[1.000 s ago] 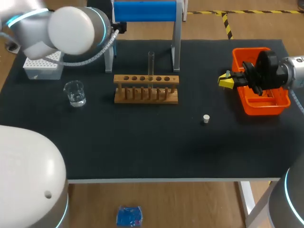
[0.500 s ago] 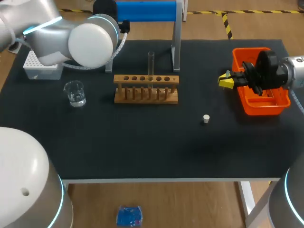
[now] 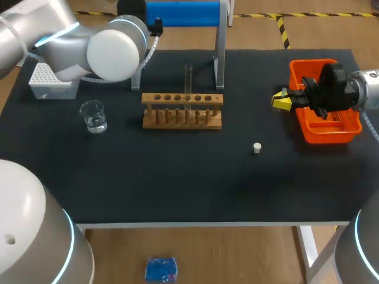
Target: Invert the test tube, pick up the pipette, mount the tip to pipette, aspirate from beaker and dispense into the tube, eject the tip, return the pipette, and cap with the stopper.
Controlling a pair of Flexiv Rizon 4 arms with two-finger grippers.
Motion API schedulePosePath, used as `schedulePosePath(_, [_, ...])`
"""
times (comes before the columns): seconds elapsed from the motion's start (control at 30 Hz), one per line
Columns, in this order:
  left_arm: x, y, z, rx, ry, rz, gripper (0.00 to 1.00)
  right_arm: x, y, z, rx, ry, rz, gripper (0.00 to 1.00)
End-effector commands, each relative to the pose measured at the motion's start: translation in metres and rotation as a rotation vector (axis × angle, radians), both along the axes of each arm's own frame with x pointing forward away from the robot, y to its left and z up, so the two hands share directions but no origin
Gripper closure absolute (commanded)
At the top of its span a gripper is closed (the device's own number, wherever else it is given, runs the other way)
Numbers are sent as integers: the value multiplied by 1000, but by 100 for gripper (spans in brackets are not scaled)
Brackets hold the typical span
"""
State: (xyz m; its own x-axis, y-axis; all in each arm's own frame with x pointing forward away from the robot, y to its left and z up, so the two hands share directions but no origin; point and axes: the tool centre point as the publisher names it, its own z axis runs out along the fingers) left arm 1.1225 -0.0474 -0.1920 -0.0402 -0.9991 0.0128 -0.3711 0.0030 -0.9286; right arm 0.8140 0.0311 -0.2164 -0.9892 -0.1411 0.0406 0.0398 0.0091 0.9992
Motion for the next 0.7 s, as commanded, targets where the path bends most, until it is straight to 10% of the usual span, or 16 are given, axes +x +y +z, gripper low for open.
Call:
schedulePosePath(0.03, [14, 0, -3, -9, -5, -10, 0, 0, -1, 1, -2, 1, 2, 100])
schedulePosePath(0.7, [43, -8, -5, -2, -22, -46, 0, 0, -1, 1, -2, 1, 2, 100])
